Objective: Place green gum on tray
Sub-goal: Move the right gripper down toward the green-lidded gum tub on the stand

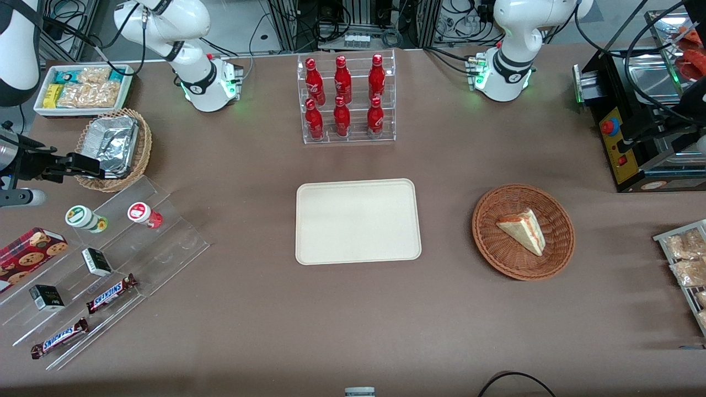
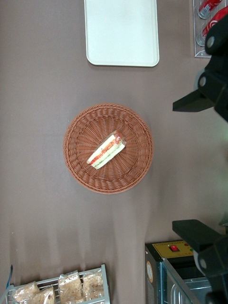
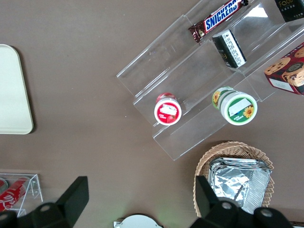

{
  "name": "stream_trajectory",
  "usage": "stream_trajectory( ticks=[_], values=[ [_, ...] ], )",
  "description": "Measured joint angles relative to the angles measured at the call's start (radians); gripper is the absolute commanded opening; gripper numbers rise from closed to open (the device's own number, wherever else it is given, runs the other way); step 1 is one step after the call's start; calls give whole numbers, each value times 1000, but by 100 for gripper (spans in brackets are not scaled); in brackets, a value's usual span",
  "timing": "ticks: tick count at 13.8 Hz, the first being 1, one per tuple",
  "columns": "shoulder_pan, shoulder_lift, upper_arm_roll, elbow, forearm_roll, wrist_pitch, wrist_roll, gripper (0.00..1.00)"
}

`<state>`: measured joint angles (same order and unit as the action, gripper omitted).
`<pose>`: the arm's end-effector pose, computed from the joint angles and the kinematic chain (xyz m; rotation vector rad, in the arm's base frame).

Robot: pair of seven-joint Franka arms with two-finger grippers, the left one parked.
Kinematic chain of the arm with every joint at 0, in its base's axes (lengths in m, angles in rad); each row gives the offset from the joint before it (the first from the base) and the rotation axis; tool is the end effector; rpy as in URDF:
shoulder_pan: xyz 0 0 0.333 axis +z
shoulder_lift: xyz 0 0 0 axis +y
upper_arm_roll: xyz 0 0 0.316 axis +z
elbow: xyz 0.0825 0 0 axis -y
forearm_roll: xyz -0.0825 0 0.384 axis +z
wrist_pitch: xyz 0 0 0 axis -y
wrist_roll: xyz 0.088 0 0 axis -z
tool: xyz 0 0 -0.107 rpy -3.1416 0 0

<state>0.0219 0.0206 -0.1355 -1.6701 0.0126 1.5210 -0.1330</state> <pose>0.5454 -0.0602 0.5630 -3.1001 -0.0291 0.2595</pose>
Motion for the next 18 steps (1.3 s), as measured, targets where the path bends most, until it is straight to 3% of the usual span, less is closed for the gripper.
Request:
stream_trajectory(
  ticks=[7,18],
  values=[
    [-2,8,-2,-5,0,27,-22,100],
    [-112,9,-18,-193,-15,286,-677,100]
  ],
)
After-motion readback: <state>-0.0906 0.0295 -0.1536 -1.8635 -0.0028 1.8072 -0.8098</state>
